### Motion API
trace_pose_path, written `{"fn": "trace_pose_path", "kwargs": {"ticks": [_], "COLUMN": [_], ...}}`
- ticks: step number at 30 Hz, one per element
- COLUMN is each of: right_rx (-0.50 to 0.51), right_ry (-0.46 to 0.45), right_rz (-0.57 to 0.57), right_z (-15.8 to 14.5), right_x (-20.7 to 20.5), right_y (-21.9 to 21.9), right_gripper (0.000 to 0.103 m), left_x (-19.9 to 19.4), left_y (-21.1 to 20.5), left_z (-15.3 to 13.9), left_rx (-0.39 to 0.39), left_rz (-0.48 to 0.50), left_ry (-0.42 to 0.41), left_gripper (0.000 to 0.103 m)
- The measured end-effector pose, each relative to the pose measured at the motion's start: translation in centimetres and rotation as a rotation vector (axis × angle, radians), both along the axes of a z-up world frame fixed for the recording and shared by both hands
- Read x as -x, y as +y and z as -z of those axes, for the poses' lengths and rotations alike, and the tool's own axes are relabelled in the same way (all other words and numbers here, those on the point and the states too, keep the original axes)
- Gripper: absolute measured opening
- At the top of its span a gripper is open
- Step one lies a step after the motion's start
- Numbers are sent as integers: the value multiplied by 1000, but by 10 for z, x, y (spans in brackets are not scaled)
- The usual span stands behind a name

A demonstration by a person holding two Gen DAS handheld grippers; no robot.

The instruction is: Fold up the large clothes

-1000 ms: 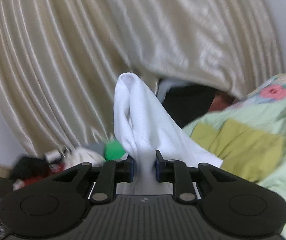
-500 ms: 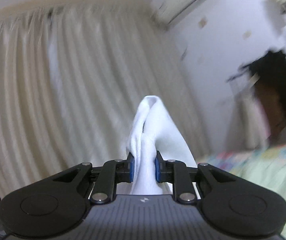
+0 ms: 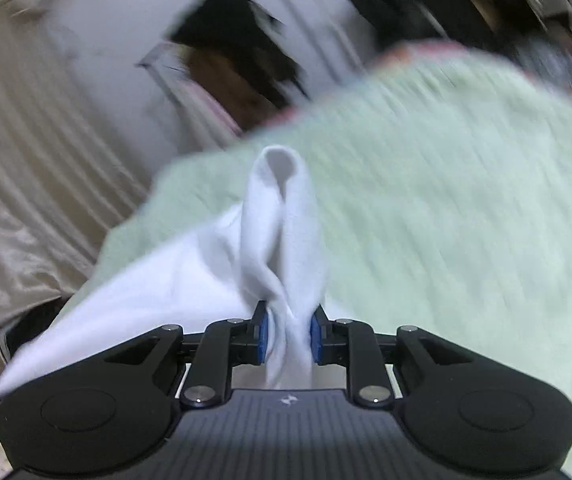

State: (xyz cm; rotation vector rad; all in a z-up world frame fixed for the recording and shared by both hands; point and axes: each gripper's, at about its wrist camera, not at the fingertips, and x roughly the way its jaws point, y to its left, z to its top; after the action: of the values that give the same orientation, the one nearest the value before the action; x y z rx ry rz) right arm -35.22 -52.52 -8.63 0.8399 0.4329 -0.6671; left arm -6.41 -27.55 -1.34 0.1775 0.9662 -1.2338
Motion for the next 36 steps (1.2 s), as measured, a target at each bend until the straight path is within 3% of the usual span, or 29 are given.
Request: {"fn": "trace_pose_path", "kwargs": {"ticks": [2,5,11,13,15,17,18,21,24,26,31,32,33,36], "right_rx": [-24,30,170,197,219,253,268,279,192,159,278,308,349,454], "right_ry": [-3,47,145,127,70,-26,-66,-125,-142,-139,-120,-102,-61,92], "right_rz": [26,45,157,234,287,298,290,169,-13,-95,-404,-462,-533,-700], "right_z": [11,2,-47,-58,-70,-85,-92,-105,-110,-114,-122,-124,-123,-112], "right_x": [17,17,22,34,42,44,41,7,-39,-59,-102,-110,-121,-153], "right_y": [3,9,13,15,15,18,19,19,14,20,65,75,89,130], "right_gripper": [31,39,53,55,56,58,64,69,73,74,90,91,93,94], "left_x": [4,-6,-37,-54,-64,-78,-84,-105,-118,-116,-115,-117,-120,-127], "left_y": [-2,1,18,40,54,56,46,5,-42,-55,-33,-31,-29,-23], "left_z": [-4,-13,-34,-47,-52,-55,-50,-22,21,40,49,51,54,59], "left_rx": [5,25,87,131,145,104,74,-34,-217,-316,-205,-194,-192,-174], "left_rz": [-10,-38,-114,-160,-192,-290,-291,-232,-148,-157,-213,-226,-227,-233], "left_ry": [-12,-10,10,39,24,-76,-105,-112,-42,-49,31,49,74,161], "left_gripper": [44,53,62,68,90,103,103,103,103,103,102,94,79,73]}}
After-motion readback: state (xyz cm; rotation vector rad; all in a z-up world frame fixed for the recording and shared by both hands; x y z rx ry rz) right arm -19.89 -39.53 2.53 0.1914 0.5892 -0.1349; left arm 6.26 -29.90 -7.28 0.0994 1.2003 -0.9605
